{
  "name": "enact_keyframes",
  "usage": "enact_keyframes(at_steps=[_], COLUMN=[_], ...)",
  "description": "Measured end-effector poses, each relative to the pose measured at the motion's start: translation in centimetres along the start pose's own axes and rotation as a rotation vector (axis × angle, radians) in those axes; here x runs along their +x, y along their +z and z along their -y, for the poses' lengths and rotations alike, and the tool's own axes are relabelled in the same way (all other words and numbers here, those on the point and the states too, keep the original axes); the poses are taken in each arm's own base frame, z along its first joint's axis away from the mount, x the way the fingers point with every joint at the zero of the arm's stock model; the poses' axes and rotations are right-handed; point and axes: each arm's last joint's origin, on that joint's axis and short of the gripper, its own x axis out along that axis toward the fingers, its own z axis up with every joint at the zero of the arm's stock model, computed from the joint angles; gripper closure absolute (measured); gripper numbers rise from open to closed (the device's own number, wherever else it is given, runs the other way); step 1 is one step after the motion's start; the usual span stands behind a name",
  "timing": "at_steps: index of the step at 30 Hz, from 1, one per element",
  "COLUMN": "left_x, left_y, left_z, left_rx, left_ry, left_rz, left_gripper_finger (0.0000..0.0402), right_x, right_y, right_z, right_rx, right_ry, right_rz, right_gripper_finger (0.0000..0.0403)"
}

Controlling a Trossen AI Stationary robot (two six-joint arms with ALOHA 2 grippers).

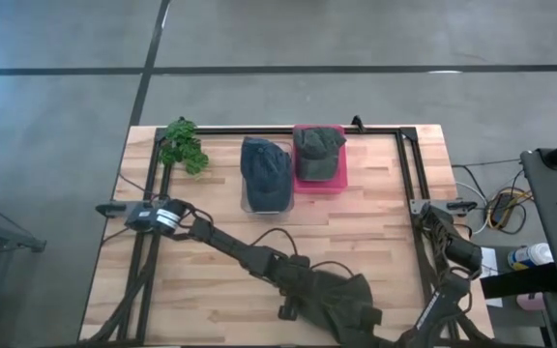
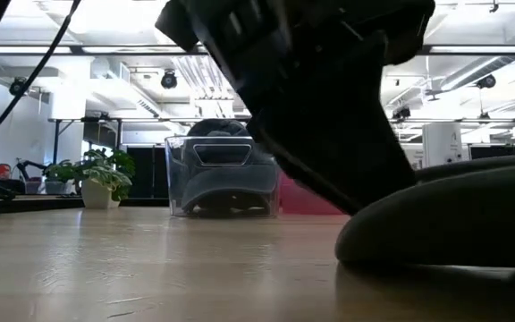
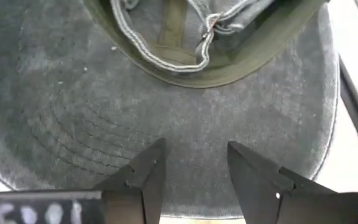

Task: Pick & Place hat
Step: Put the green cap into the red bin

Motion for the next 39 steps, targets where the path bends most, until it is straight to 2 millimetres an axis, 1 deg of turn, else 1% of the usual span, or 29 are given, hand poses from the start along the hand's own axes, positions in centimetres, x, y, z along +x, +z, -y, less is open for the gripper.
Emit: enact_keyframes(at_steps=[4, 9, 14, 19, 22, 28, 31, 35, 39], left_x=[0.1, 0.1, 0.2, 0.2, 0.2, 0.8, 1.1, 1.2, 1.2], left_y=[-0.1, 0.3, 0.4, 0.3, 0.3, 0.1, 0.1, 0.5, 0.6], left_z=[0.2, 0.5, 0.5, 0.4, 0.4, 0.2, 0.2, 0.6, 0.7], left_rx=[-0.104, -0.146, -0.148, -0.148, -0.158, -0.257, -0.301, -0.317, -0.367], left_ry=[-0.018, -0.046, -0.050, -0.049, -0.049, -0.076, -0.108, -0.137, -0.149], left_rz=[0.004, 0.047, 0.058, 0.057, 0.056, 0.045, 0.056, 0.101, 0.113], left_gripper_finger=[0.0235, 0.0235, 0.0235, 0.0235, 0.0235, 0.0235, 0.0235, 0.0235, 0.0235], right_x=[0.9, 1.5, 0.9, 0.7, 0.5, 0.2, 0.6, 1.9, 2.7], right_y=[-0.2, -0.5, -0.2, -0.5, -0.4, -0.2, -0.6, -1.3, -0.9], right_z=[0.3, 0.3, -0.2, -0.3, -0.5, -0.7, -0.5, -0.3, 0.1], right_rx=[0.048, 0.089, 0.089, 0.072, 0.073, 0.050, 0.036, 0.015, 0.015], right_ry=[-0.007, 0.017, 0.055, 0.064, 0.072, 0.086, 0.064, 0.021, -0.017], right_rz=[-0.002, -0.006, -0.062, -0.076, -0.077, -0.081, -0.075, -0.081, -0.088], right_gripper_finger=[0.0158, 0.0158, 0.0160, 0.0160, 0.0161, 0.0159, 0.0158, 0.0158, 0.0163])
